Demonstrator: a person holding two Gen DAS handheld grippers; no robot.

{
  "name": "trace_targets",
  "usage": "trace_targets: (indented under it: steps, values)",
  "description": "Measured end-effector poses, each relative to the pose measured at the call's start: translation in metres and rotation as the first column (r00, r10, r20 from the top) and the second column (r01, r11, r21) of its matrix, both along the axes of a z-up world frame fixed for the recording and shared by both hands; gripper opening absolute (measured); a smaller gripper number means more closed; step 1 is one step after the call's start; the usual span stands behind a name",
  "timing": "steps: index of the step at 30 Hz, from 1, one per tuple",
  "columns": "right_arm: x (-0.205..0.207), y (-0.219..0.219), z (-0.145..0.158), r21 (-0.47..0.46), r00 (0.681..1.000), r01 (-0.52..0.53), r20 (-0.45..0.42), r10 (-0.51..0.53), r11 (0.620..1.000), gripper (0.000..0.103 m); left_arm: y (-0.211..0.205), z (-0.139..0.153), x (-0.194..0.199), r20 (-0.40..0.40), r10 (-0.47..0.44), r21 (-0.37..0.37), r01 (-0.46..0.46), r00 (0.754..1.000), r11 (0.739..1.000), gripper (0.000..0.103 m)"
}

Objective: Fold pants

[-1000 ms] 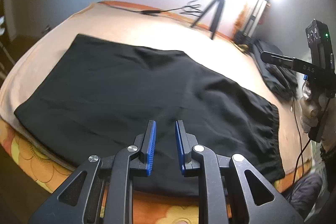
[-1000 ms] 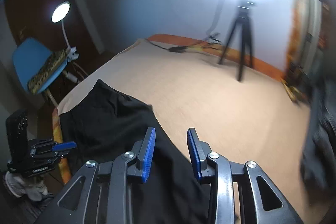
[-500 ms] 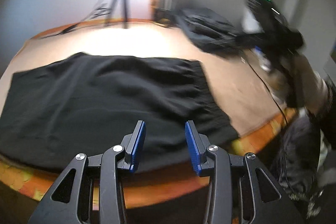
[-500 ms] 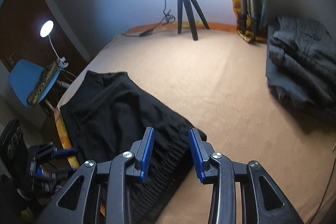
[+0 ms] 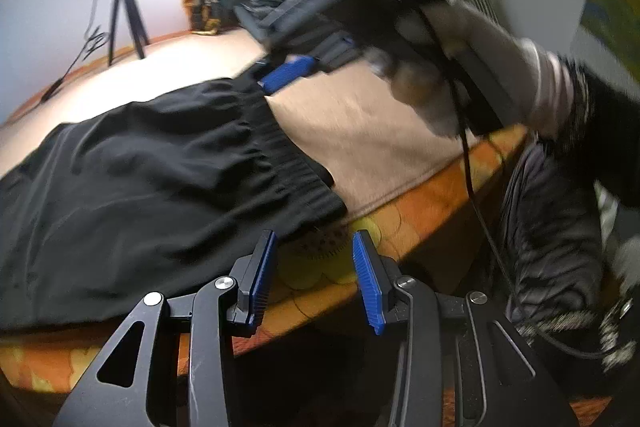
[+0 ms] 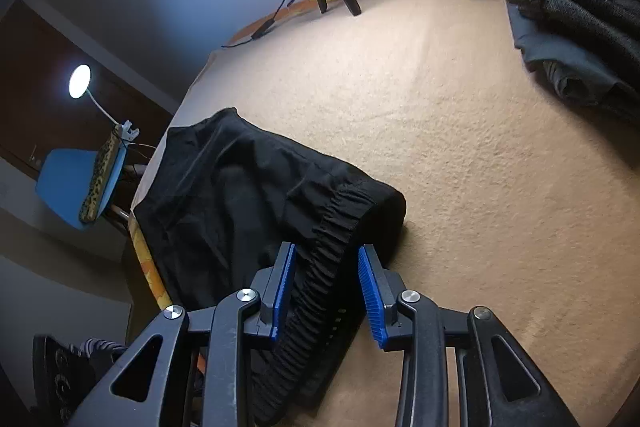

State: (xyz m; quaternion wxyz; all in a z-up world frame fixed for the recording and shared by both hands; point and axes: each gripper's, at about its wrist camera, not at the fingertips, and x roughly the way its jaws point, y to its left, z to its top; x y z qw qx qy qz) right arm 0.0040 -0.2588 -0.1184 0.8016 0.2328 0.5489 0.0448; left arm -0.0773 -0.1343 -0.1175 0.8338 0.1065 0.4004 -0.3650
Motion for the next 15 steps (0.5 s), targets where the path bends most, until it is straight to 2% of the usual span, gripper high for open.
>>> trace_targets:
  steps: [3,7,10,12,15]
  values:
    - [0.004,0.000,-0.008,0.028,1.000,0.014,-0.007,-0.014,1.000,0.034,-0.013,-0.008,-0.004,0.030,-0.024,0.079,0.022,0.999,0.997,0.038]
    - [0.008,0.000,-0.011,0.041,1.000,0.023,0.008,-0.023,0.999,0.024,-0.026,-0.012,-0.006,0.079,-0.018,0.161,0.005,0.997,0.987,0.038]
    - [0.009,-0.003,-0.010,0.052,0.999,0.028,0.021,-0.029,0.998,0.011,-0.031,-0.015,-0.002,0.091,-0.001,0.180,-0.015,0.996,0.984,0.038]
    - [0.008,-0.005,-0.009,0.059,0.999,0.033,0.029,-0.034,0.998,0.009,-0.031,-0.017,-0.001,0.090,0.007,0.178,-0.023,0.996,0.984,0.037]
    - [0.008,-0.007,-0.007,0.068,0.998,0.038,0.045,-0.041,0.997,0.007,-0.029,-0.016,0.000,0.093,0.012,0.169,-0.028,0.996,0.985,0.022]
